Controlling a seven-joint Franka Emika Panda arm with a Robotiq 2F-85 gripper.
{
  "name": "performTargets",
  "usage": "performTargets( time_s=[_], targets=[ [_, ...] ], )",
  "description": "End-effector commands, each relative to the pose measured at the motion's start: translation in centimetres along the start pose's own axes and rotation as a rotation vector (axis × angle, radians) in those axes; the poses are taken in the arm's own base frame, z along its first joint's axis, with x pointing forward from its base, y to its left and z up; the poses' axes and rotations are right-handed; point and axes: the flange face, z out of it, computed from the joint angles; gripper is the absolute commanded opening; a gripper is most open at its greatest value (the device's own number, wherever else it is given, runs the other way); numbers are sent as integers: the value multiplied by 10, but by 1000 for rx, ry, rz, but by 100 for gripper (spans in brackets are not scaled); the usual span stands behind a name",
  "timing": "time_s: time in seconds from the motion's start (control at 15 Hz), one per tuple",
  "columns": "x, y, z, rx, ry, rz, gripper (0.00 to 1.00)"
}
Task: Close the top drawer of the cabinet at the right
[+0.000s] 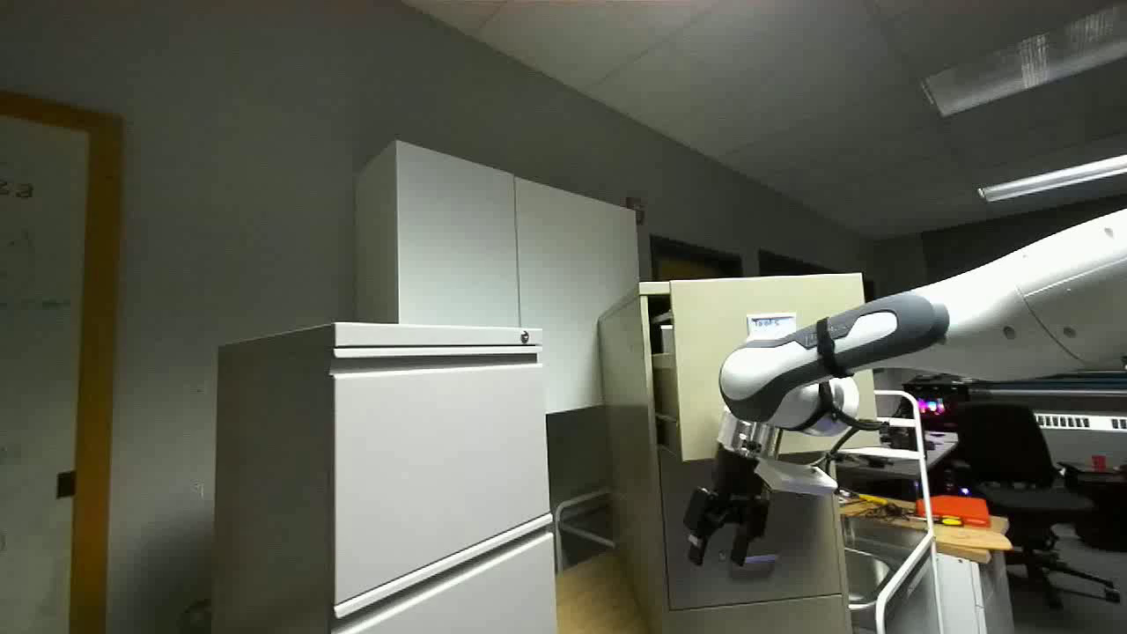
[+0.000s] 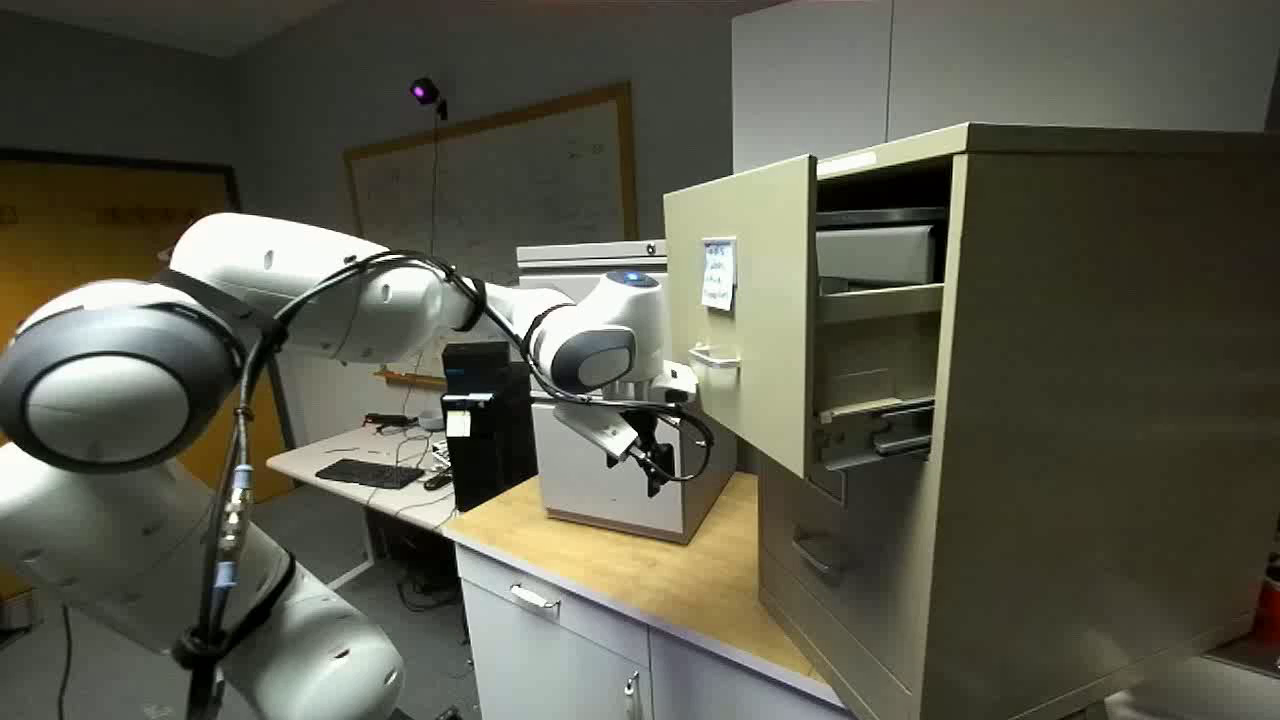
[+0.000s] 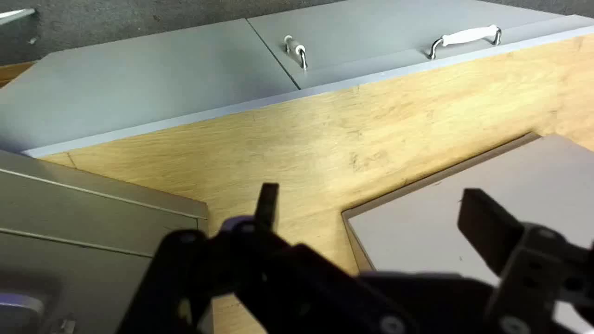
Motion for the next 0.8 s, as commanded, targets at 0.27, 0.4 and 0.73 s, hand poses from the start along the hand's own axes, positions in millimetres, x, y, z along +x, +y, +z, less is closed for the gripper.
performTargets(
  time_s=[0.27,0.4,0.73],
  targets=[
    [1,0,-2,0,5,-1,100],
    [1,0,-3,0,5,-1,100],
    [2,0,-2,-10,29,2,100]
  ],
)
